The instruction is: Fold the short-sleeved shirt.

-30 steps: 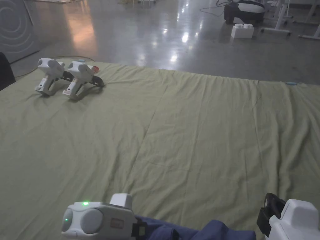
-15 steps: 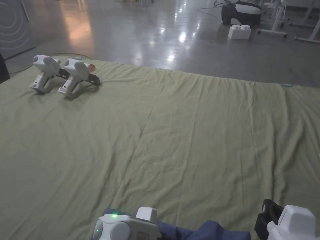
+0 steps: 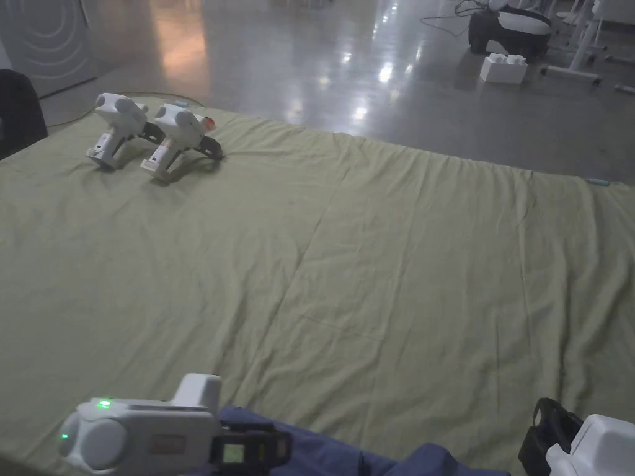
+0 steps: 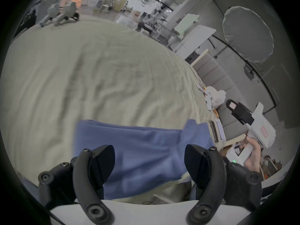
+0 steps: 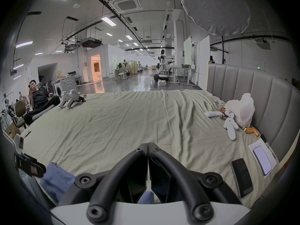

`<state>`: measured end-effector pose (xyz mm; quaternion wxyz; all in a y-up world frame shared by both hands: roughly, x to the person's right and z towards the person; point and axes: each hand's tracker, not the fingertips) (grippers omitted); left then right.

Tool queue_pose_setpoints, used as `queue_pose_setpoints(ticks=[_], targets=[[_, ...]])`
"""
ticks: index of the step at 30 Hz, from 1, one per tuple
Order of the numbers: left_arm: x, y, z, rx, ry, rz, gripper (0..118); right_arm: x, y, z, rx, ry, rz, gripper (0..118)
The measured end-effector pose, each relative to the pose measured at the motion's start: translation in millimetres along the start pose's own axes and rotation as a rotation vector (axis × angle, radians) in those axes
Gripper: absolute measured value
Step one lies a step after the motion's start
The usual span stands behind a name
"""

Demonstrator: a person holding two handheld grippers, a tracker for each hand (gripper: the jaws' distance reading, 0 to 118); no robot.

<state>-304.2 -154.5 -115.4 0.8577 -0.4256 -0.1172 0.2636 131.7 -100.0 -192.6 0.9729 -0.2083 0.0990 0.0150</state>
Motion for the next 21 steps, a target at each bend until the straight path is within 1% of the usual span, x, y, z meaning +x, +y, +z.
queue_pose_setpoints(ticks=[3,6,9,10,11,12,14,15,16,21], targets=[[-50,1,11,0.011,-0.024,0.101,92,-2,3,0,0.023,0.01,-0.005,0],[-85,-4,4,-0.061,-0.074,0.183,91,-6,7,-1,0.032,0.015,-0.009,0],[-106,-11,-12,-0.103,-0.136,0.248,89,-9,10,-1,0.033,0.019,-0.003,0],[-111,-14,-15,-0.085,-0.149,0.254,88,-10,11,-1,0.032,0.018,-0.001,0],[-120,-16,-16,-0.046,-0.207,0.268,88,-11,11,0,0.028,0.017,0.001,0],[-124,-16,-15,-0.024,-0.257,0.295,88,-12,11,0,0.021,0.014,0.002,0],[-131,-15,-21,-0.027,-0.312,0.372,88,-12,10,-1,0.016,0.014,-0.004,0],[-108,-12,-14,-0.028,-0.332,0.398,88,-12,9,0,0.014,0.013,-0.006,0],[-105,-11,-13,-0.028,-0.35,0.409,87,-13,9,0,0.011,0.012,-0.006,0],[-122,-16,-20,-0.038,-0.361,0.445,78,-13,7,4,0.004,0.005,-0.005,0]])
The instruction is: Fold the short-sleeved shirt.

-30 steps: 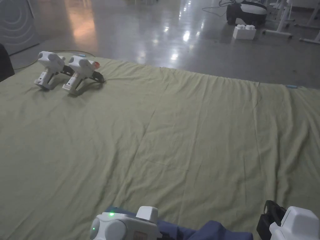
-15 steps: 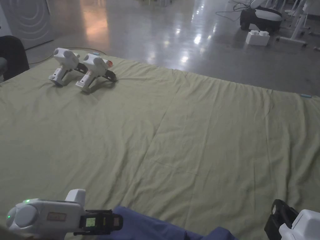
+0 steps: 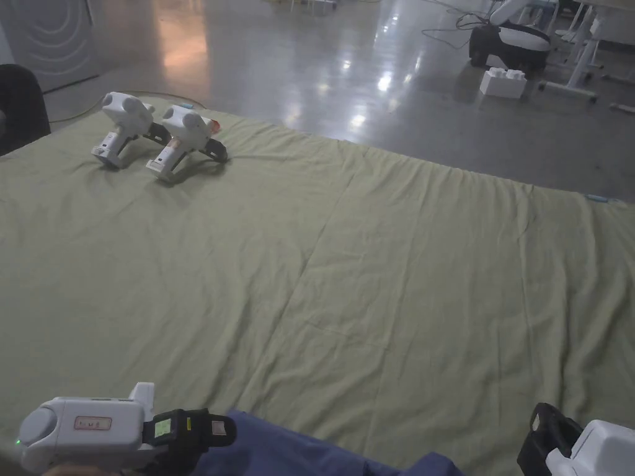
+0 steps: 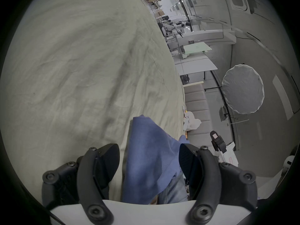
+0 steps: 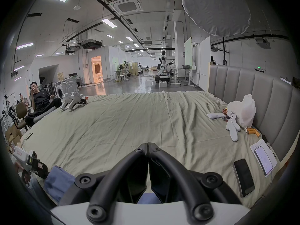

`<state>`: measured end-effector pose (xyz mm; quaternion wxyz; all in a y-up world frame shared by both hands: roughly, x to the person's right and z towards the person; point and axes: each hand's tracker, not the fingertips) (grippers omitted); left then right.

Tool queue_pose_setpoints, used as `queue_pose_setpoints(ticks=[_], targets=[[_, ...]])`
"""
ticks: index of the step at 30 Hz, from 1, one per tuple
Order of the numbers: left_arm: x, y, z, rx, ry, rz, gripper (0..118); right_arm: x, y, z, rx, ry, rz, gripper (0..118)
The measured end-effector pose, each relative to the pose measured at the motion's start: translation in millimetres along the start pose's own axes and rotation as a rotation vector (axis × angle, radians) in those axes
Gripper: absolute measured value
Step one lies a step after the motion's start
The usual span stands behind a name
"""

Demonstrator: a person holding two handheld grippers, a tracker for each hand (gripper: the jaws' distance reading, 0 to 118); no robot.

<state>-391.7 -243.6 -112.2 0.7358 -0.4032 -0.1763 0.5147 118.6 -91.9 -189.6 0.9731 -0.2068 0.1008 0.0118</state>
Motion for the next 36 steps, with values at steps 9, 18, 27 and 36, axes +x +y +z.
queue_pose_setpoints(ticks=[9,18,27,36], targets=[[8,-20,-41,-0.073,-0.013,-0.024,40,-5,-2,2,-0.014,0.001,-0.011,0],[36,-6,-18,-0.04,0.015,-0.125,7,-2,0,4,-0.012,0.002,0.003,0],[83,43,73,0.098,0.257,-0.244,6,5,-3,3,-0.017,0.009,-0.006,0],[173,12,57,0.113,0.581,-0.433,6,0,-10,-4,-0.03,0.047,-0.033,0]])
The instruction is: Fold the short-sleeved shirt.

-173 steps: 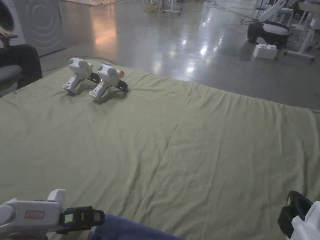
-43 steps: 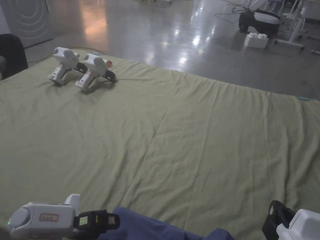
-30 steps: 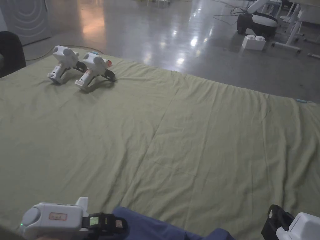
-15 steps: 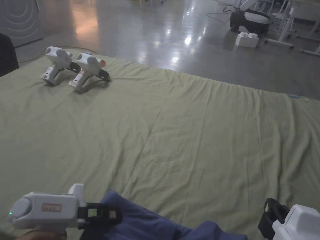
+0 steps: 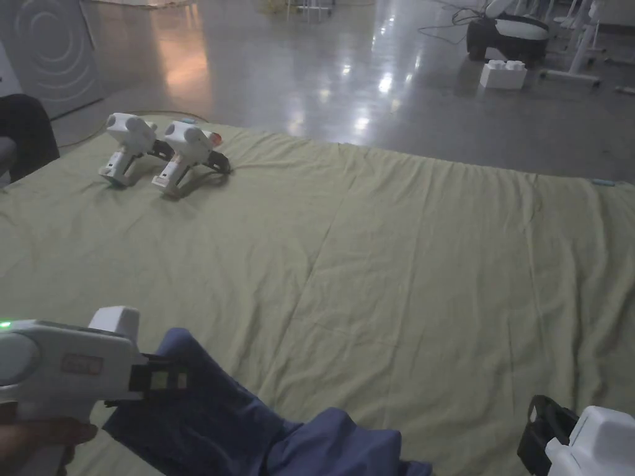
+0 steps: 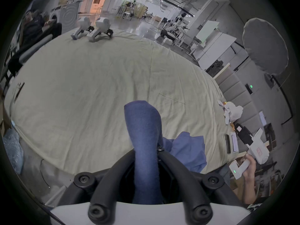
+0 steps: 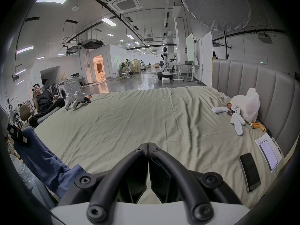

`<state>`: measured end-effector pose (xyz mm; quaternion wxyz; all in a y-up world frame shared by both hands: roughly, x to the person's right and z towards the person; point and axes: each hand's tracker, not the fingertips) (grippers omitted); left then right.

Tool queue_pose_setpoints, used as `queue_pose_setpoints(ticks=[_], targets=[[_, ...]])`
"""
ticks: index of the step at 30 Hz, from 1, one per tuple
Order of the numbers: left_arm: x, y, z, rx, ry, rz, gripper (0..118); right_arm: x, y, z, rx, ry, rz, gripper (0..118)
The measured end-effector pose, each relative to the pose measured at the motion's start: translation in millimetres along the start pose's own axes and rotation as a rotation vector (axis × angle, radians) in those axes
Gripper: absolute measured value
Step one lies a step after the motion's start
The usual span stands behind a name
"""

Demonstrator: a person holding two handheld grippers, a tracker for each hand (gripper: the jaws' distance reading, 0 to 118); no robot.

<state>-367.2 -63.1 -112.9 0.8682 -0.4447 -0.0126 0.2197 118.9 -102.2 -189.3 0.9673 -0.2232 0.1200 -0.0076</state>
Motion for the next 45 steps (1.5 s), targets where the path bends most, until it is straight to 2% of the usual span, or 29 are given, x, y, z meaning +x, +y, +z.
queue_pose_setpoints(ticks=[9,11,15,20,27,31,32,34,35,37,39,41,43,45], targets=[[114,-26,-17,-0.044,-0.023,-0.107,6,7,-1,6,0.011,-0.003,0.002,0],[122,-29,-27,-0.065,-0.02,-0.155,6,10,-2,6,0.011,-0.012,-0.005,0],[150,-41,-58,-0.1,-0.021,-0.152,6,16,-4,9,0.011,-0.028,-0.02,0],[186,-62,-109,-0.169,0.03,-0.211,7,20,-8,12,0.005,-0.04,-0.032,0],[206,-87,-170,-0.167,0.101,-0.2,8,25,-11,16,-0.003,-0.058,-0.046,0],[201,-88,-168,-0.147,0.043,-0.14,22,27,-13,16,-0.013,-0.06,-0.051,0],[198,-86,-163,-0.151,-0.01,-0.116,30,27,-13,15,-0.016,-0.061,-0.047,0],[192,-80,-149,-0.169,-0.086,-0.088,60,28,-13,15,-0.019,-0.059,-0.043,0],[189,-77,-141,-0.173,-0.096,-0.065,70,28,-13,15,-0.02,-0.059,-0.04,0],[178,-69,-126,-0.149,-0.145,-0.03,78,28,-12,14,-0.022,-0.058,-0.037,0],[169,-63,-111,-0.134,-0.167,-0.017,76,28,-12,13,-0.024,-0.058,-0.037,0],[160,-61,-102,-0.09,-0.153,-0.048,53,29,-13,12,-0.033,-0.057,-0.04,0],[154,-63,-106,-0.058,-0.104,-0.055,24,28,-14,10,-0.039,-0.057,-0.041,0],[147,-69,-122,-0.138,-0.072,-0.053,12,28,-16,6,-0.048,-0.055,-0.04,0]])
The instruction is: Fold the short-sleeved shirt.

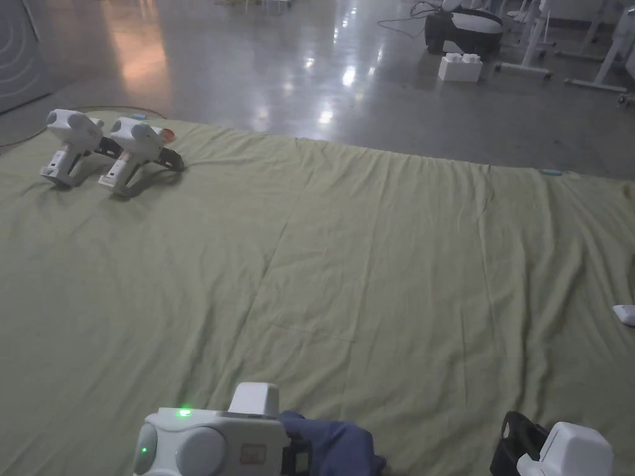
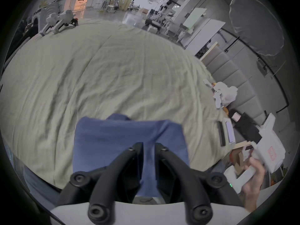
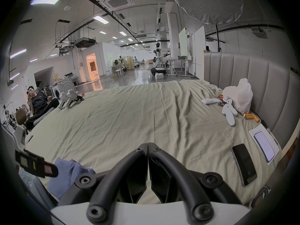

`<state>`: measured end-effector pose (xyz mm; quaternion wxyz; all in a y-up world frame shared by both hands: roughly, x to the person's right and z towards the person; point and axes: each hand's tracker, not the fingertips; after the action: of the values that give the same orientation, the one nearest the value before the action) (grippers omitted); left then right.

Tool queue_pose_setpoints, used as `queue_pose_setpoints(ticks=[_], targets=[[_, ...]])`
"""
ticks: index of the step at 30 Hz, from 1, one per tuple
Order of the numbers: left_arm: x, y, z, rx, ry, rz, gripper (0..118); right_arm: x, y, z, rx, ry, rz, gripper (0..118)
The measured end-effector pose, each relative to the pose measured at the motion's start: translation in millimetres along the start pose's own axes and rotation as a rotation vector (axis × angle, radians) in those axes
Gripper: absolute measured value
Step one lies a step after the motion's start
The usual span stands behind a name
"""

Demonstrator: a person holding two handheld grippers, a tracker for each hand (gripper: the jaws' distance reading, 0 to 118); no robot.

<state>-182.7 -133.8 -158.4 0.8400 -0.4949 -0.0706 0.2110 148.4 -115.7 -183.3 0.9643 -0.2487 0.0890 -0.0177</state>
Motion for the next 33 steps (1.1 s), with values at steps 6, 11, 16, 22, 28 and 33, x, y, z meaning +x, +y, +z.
queue_pose_setpoints(ticks=[6,11,16,22,28,33], targets=[[-5,-29,-63,-0.103,-0.109,0.01,2,-3,-2,-3,-0.013,0.004,0.004,0],[-2,-38,-71,-0.074,-0.145,0.007,2,-4,-4,-4,-0.023,0.0,0.013,0],[-1,-32,-56,-0.069,-0.151,-0.026,2,-9,-3,-3,-0.017,0.012,0.022,0],[7,-8,-5,0.135,-0.17,-0.136,2,-16,12,4,0.074,0.018,0.037,0],[24,18,41,0.588,0.076,-0.32,2,-32,43,10,0.235,-0.022,0.079,0],[32,32,69,0.918,0.304,-0.397,2,-46,69,17,0.372,-0.088,0.092,0]])
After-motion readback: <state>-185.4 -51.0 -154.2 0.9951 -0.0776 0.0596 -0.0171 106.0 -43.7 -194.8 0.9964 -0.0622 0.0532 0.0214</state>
